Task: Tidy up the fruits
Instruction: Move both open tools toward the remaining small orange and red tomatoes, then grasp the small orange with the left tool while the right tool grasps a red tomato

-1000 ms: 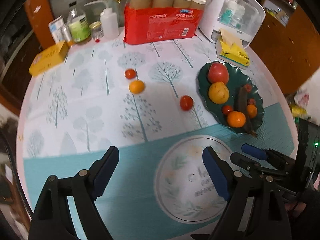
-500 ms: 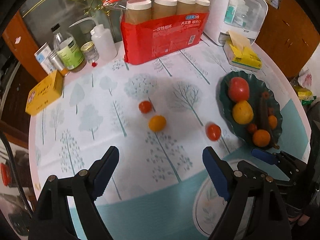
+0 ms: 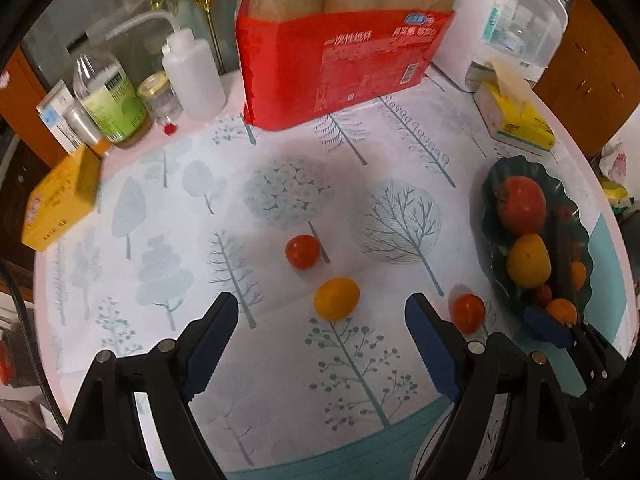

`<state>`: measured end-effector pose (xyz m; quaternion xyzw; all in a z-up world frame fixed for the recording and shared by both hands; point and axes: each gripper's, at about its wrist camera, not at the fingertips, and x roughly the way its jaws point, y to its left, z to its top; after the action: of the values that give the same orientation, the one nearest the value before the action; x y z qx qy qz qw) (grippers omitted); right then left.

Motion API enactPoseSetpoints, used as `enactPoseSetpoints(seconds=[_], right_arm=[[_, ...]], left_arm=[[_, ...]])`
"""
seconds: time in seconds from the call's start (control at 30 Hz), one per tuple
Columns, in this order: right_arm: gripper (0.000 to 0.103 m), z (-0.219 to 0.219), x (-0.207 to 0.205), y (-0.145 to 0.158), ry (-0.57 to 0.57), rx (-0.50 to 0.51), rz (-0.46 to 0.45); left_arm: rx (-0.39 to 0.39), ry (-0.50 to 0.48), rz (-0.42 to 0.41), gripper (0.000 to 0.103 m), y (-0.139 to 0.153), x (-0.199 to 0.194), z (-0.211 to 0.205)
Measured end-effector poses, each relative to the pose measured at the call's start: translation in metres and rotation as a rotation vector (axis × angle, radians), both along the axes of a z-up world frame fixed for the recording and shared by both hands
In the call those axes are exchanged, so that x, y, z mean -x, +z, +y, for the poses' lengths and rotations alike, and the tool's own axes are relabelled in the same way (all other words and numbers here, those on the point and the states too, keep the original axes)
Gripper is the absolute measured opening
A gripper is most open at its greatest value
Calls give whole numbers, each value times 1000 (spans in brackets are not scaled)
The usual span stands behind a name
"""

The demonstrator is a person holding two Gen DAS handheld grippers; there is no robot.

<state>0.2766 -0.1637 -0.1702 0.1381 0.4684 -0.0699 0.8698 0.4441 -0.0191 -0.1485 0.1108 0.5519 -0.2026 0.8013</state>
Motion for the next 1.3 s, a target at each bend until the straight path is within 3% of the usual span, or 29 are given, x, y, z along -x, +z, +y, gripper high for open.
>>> enactPoseSetpoints(seconds=[0.27, 0.53, 0.7, 1.07, 1.3], right_arm=[[53, 17, -6, -15, 33, 119, -44], [41, 26, -12, -26, 73, 197, -47], [38, 24, -14, -32, 81, 193, -46], [32, 30, -16, -35, 119, 189, -48], [32, 29, -14, -34, 114, 139, -26]], left_arm=[[43, -7, 53, 82, -43, -13, -2], [79, -5, 43, 71, -60, -15, -2], [93, 1, 64, 64, -68, -16, 0], [121, 3, 81, 35, -77, -14, 0], [125, 15, 75, 34, -76, -6, -1]])
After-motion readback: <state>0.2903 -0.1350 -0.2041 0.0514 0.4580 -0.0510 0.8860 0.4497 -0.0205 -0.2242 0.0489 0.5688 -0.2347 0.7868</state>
